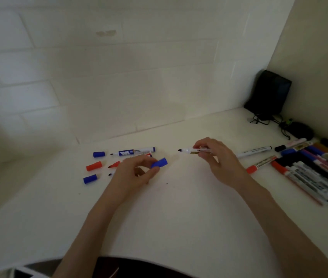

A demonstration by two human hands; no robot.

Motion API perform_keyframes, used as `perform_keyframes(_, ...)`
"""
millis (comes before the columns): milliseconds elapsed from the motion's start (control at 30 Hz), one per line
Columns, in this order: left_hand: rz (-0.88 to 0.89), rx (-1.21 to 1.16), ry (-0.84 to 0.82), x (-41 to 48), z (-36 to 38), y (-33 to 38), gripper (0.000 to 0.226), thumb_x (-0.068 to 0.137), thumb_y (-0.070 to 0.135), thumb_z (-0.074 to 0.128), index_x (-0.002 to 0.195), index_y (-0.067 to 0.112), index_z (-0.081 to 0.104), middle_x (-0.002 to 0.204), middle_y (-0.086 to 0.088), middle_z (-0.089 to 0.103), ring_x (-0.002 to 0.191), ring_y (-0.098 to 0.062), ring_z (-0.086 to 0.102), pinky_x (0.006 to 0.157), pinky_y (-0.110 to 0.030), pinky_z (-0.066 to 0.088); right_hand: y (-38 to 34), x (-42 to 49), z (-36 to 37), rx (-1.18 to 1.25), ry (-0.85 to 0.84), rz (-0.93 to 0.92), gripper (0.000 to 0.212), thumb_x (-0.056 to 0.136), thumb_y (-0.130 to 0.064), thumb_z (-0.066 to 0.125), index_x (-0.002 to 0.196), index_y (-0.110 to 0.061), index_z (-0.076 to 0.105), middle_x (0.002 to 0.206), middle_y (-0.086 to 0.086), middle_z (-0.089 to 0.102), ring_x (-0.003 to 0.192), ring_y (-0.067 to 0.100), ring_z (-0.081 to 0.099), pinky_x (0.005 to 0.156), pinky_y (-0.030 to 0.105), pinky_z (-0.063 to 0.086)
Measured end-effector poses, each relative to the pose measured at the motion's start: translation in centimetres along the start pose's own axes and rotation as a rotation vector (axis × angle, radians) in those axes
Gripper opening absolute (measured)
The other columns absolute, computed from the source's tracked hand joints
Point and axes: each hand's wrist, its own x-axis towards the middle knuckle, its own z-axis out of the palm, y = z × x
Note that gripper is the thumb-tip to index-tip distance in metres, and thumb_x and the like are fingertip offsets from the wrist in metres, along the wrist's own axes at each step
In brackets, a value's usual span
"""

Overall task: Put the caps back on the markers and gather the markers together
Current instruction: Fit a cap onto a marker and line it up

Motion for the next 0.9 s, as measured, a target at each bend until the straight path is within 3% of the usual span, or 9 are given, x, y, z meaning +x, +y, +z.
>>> perform_keyframes(300,0.041,-0.127,0.024,1.9,2.7,0.7,0.015,0.093,0.027,0.066,0.107,0.026,0.071,0.088,0.007,0.071,0.055,-0.004,0.056,0.057,-0.017,0.048,0.9,-0.9,-1.1,-0.01,0.053,0.001,0.018,0.098,-0.015,0.06,0.112,-0.025,0.066,0.096,-0.006,0.062,0.092,0.016,0.051,0.079,0.029,0.043)
perform_keyframes(533,0.046,-0.129,0.03,1.4,2.7,0.6,0.015,0.093,0.028,0.065,0.107,0.03,0.071,0.087,0.007,0.072,0.058,-0.007,0.057,0.06,-0.022,0.051,-0.5,-0.9,-0.6,-0.032,0.051,-0.047,0.017,0.099,-0.015,0.06,0.111,-0.023,0.067,0.096,-0.008,0.062,0.09,0.018,0.051,0.079,0.025,0.041)
perform_keyframes(667,0.058,-0.113,0.024,1.4,2.9,0.8,0.016,0.093,0.029,0.065,0.107,0.03,0.072,0.08,0.009,0.071,0.058,-0.006,0.057,0.059,-0.017,0.048,-1.3,-0.9,-0.1,-0.032,0.054,-0.087,0.015,0.097,-0.014,0.062,0.11,-0.018,0.069,0.095,-0.006,0.064,0.089,0.017,0.052,0.082,0.026,0.041)
perform_keyframes(900,0.124,-0.074,0.084,1.2,2.9,1.1,0.016,0.094,0.014,0.063,0.102,0.019,0.076,0.069,0.008,0.069,0.06,0.0,0.059,0.06,-0.007,0.04,-2.1,-1.1,0.8,-0.017,0.002,-0.075,0.022,0.099,-0.018,0.059,0.118,-0.016,0.07,0.093,-0.004,0.061,0.085,0.01,0.05,0.076,0.012,0.036)
